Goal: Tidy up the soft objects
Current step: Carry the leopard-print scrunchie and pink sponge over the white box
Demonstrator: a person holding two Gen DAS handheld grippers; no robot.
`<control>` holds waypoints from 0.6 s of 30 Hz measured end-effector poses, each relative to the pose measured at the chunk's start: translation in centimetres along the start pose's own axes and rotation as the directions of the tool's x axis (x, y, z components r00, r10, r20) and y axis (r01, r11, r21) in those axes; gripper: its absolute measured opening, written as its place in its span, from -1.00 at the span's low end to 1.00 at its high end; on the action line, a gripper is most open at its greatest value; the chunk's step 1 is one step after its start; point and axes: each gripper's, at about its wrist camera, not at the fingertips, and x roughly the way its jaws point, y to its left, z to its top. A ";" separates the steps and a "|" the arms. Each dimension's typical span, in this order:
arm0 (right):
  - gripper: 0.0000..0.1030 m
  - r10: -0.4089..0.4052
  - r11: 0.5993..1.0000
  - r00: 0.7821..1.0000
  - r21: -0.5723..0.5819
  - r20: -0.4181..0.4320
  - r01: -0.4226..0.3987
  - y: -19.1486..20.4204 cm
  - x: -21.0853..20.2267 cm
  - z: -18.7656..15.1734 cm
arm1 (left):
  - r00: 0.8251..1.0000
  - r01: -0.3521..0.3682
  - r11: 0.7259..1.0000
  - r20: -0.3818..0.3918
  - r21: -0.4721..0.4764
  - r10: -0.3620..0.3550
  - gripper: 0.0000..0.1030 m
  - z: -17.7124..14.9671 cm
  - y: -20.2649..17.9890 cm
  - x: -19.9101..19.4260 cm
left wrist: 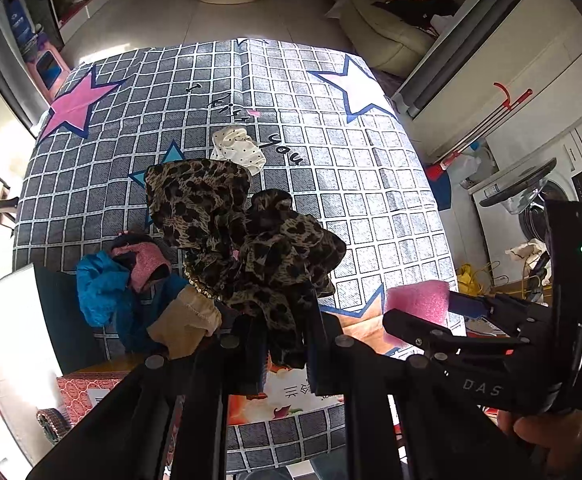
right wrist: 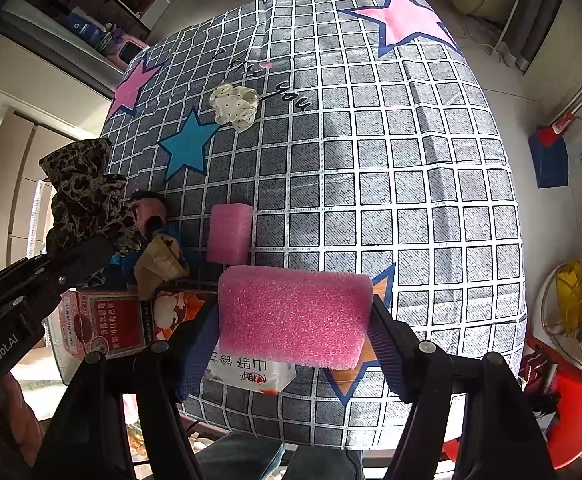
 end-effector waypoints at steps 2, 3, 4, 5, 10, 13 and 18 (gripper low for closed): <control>0.40 0.002 1.000 1.000 -0.016 0.002 -0.002 1.0 -0.2 0.0 | 1.000 -0.001 1.000 0.013 -0.016 0.001 -0.69 -0.4 0.7 -0.8; 0.40 0.001 1.000 1.000 -0.026 0.003 -0.001 1.5 -0.3 0.0 | 1.000 -0.003 1.000 0.018 -0.023 0.004 -0.69 -0.5 1.1 -1.1; 0.40 0.001 0.999 1.000 -0.036 0.005 -0.001 2.0 -0.3 0.0 | 1.000 -0.007 0.999 0.026 -0.032 0.007 -0.69 -0.7 1.5 -1.5; 0.40 0.002 0.999 1.000 -0.046 0.006 -0.002 2.6 -0.4 0.0 | 0.999 -0.007 0.999 0.033 -0.042 0.009 -0.69 -0.9 1.9 -1.8; 0.40 0.008 0.995 1.000 -0.096 0.011 -0.007 5.3 -0.7 0.1 | 0.997 -0.016 0.996 0.071 -0.087 0.022 -0.69 -1.9 4.2 -3.6; 0.40 0.007 0.992 1.000 -0.129 0.014 -0.006 7.0 -0.8 0.0 | 0.995 -0.022 0.993 0.091 -0.118 0.033 -0.69 -2.5 5.6 -4.5; 0.40 0.012 0.981 1.000 -0.192 0.017 -0.008 9.9 -0.9 -0.1 | 0.990 -0.038 0.985 0.125 -0.170 0.060 -0.69 -3.7 7.7 -6.1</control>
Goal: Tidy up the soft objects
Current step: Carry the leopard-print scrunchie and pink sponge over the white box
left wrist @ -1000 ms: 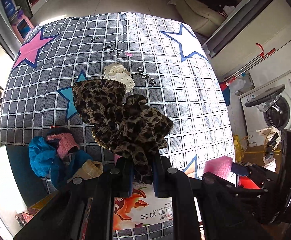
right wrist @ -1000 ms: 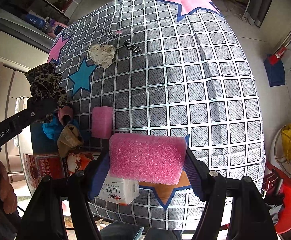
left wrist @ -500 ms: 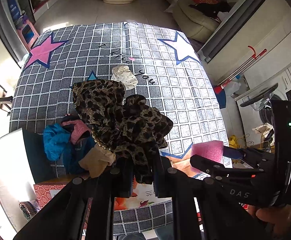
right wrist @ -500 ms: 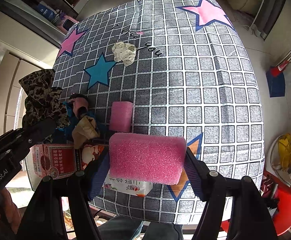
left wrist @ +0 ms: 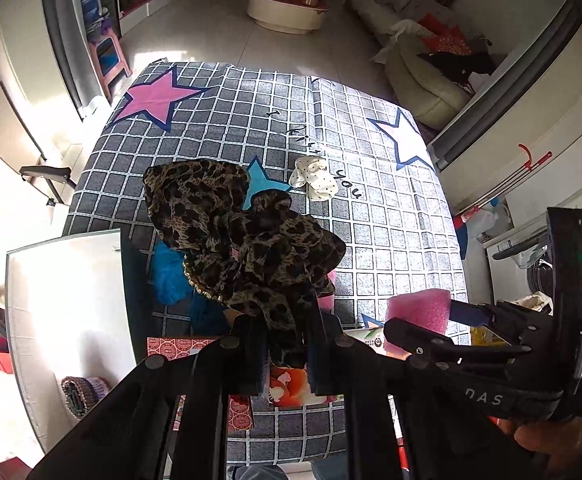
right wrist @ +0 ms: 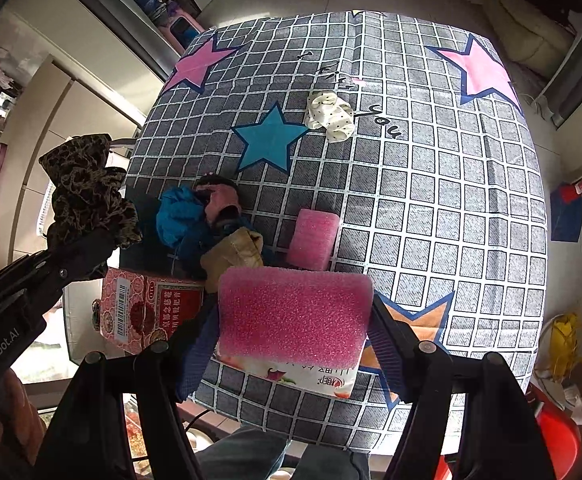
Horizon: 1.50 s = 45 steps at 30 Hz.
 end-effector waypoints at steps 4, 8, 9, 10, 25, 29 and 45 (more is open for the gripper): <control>0.40 0.007 0.998 1.000 -0.055 0.006 -0.007 2.5 -0.1 0.5 | 1.000 -0.016 0.999 0.024 -0.043 0.017 -0.69 -0.6 2.0 -1.1; 0.40 0.020 0.993 1.000 -0.114 0.004 -0.019 5.2 0.0 0.8 | 0.998 -0.040 0.995 0.040 -0.088 0.044 -0.69 -1.4 4.0 -2.0; 0.40 0.023 0.991 1.000 -0.128 0.004 -0.022 5.8 0.0 0.8 | 0.998 -0.045 0.994 0.043 -0.099 0.049 -0.69 -1.6 4.5 -2.2; 0.40 0.025 0.990 1.000 -0.140 0.003 -0.025 6.4 0.0 0.9 | 0.998 -0.047 0.993 0.045 -0.109 0.053 -0.69 -1.8 5.0 -2.4; 0.40 0.049 0.957 0.998 -0.285 -0.028 -0.055 13.2 1.3 1.1 | 0.994 -0.094 0.966 0.035 -0.239 0.106 -0.69 -4.9 11.1 -4.1; 0.40 0.053 0.948 0.998 -0.311 -0.036 -0.061 14.6 1.6 1.1 | 0.993 -0.105 0.958 0.026 -0.267 0.116 -0.69 -5.7 12.3 -4.2; 0.40 0.071 0.909 0.995 -0.406 -0.074 -0.096 20.0 3.4 1.4 | 0.988 -0.146 0.935 -0.003 -0.322 0.154 -0.70 -7.2 15.7 -4.2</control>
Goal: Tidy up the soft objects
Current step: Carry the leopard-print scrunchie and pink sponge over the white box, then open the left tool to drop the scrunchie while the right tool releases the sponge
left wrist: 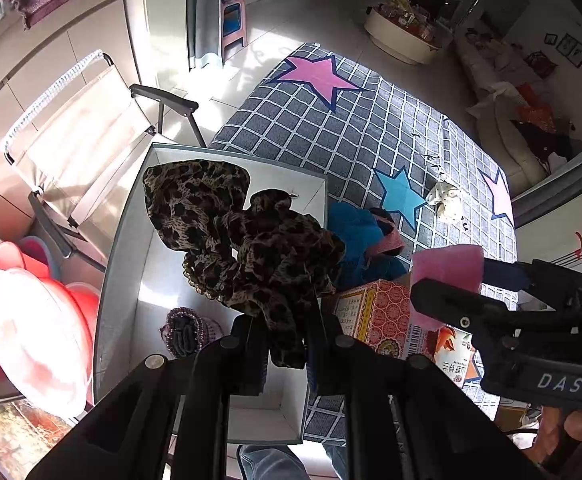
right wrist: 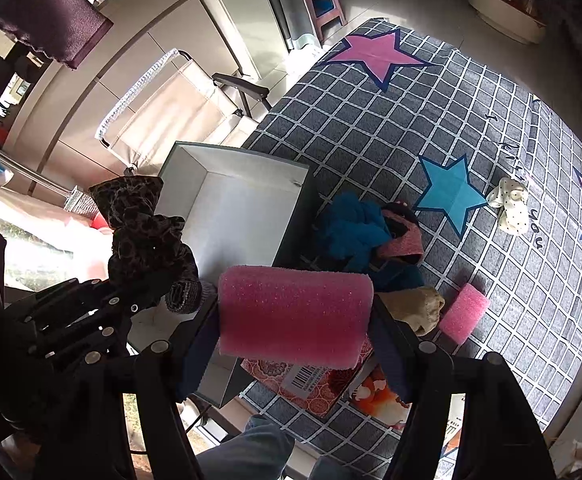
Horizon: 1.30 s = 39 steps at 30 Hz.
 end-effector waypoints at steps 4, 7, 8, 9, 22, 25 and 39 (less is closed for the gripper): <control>0.40 0.009 1.000 1.000 -0.029 -0.012 -0.009 1.1 0.7 0.7 | 1.000 -0.016 1.000 -0.006 -0.015 0.016 -0.70 -0.1 0.9 0.2; 0.40 0.022 0.999 1.000 -0.045 -0.017 -0.023 1.9 1.1 1.2 | 1.000 -0.028 0.999 -0.013 -0.032 0.027 -0.70 -0.3 1.5 0.5; 0.40 0.027 0.998 0.999 -0.047 -0.020 -0.028 2.1 1.3 1.4 | 0.999 -0.030 0.999 -0.016 -0.039 0.030 -0.70 -0.4 1.8 0.6; 0.40 0.032 0.998 0.999 -0.047 -0.023 -0.033 2.2 1.4 1.6 | 0.999 -0.034 0.998 -0.017 -0.045 0.033 -0.70 -0.5 2.0 0.6; 0.40 0.067 0.993 0.996 -0.090 -0.066 -0.072 4.5 3.8 3.7 | 0.993 -0.100 0.990 -0.071 -0.102 0.093 -0.70 -1.1 4.2 3.2; 0.40 0.075 0.992 0.994 -0.093 -0.080 -0.083 5.1 4.4 4.2 | 0.992 -0.111 0.988 -0.080 -0.110 0.102 -0.69 -1.2 4.7 3.6; 0.81 0.107 0.988 0.985 -0.096 -0.133 -0.120 6.0 6.4 4.9 | 0.992 -0.087 0.984 -0.108 -0.159 0.070 0.71 -2.3 5.8 4.4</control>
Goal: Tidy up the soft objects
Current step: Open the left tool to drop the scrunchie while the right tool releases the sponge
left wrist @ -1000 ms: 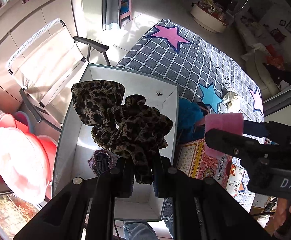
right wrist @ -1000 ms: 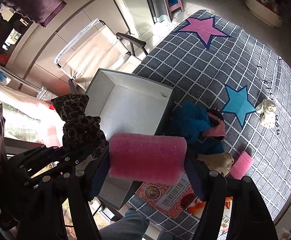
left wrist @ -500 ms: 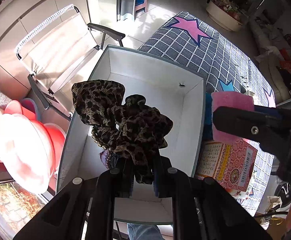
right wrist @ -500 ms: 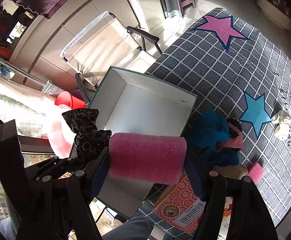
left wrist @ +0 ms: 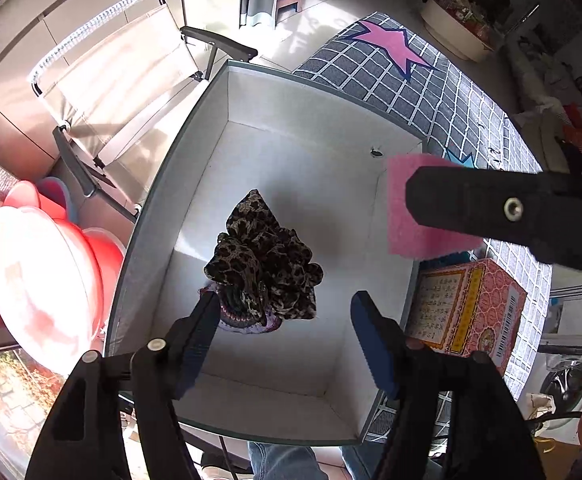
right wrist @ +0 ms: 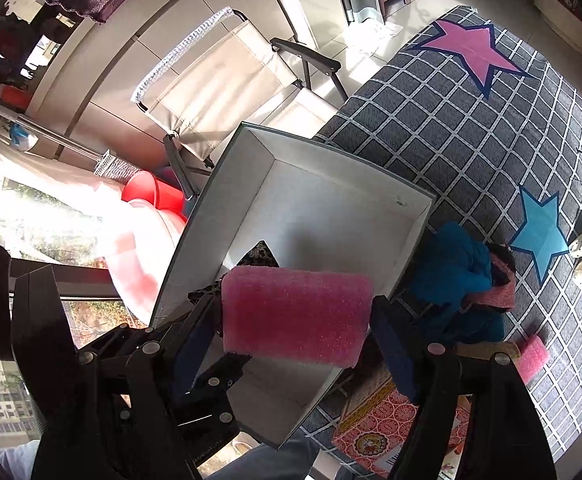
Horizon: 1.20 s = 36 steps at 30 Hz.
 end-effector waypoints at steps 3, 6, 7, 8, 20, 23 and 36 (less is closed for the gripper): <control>1.00 -0.001 0.999 1.000 0.044 0.024 0.000 -1.4 -0.7 -0.2 | 1.000 0.001 1.000 0.001 -0.002 -0.001 0.97 0.1 0.1 0.1; 1.00 -0.011 0.997 0.999 0.071 0.053 0.007 -2.8 -2.1 -0.8 | 0.999 0.045 0.999 -0.027 -0.019 -0.046 0.99 0.1 0.1 0.7; 1.00 -0.020 0.997 0.998 0.081 0.062 0.015 -3.3 -2.7 -1.0 | 0.998 0.048 0.999 -0.029 -0.022 -0.049 0.99 0.1 0.1 0.8; 1.00 -0.030 0.995 0.997 0.093 0.071 0.023 -4.0 -3.2 -1.3 | 0.998 0.049 0.998 -0.032 -0.026 -0.050 0.99 0.1 -0.1 0.9; 1.00 -0.136 0.914 0.989 0.392 0.063 0.101 -16.1 -6.2 -6.6 | 0.992 0.095 0.995 -0.079 -0.027 -0.097 0.99 0.8 -2.0 0.7; 1.00 -0.152 0.881 0.988 0.458 0.037 0.119 -19.0 -6.0 -8.3 | 0.993 0.092 0.996 -0.079 -0.012 -0.093 0.99 1.2 -2.9 0.4; 1.00 -0.091 0.860 0.994 0.499 -0.059 0.108 -23.6 -1.8 -9.5 | 0.992 0.087 0.995 -0.095 0.054 -0.082 0.99 2.3 -7.6 -0.5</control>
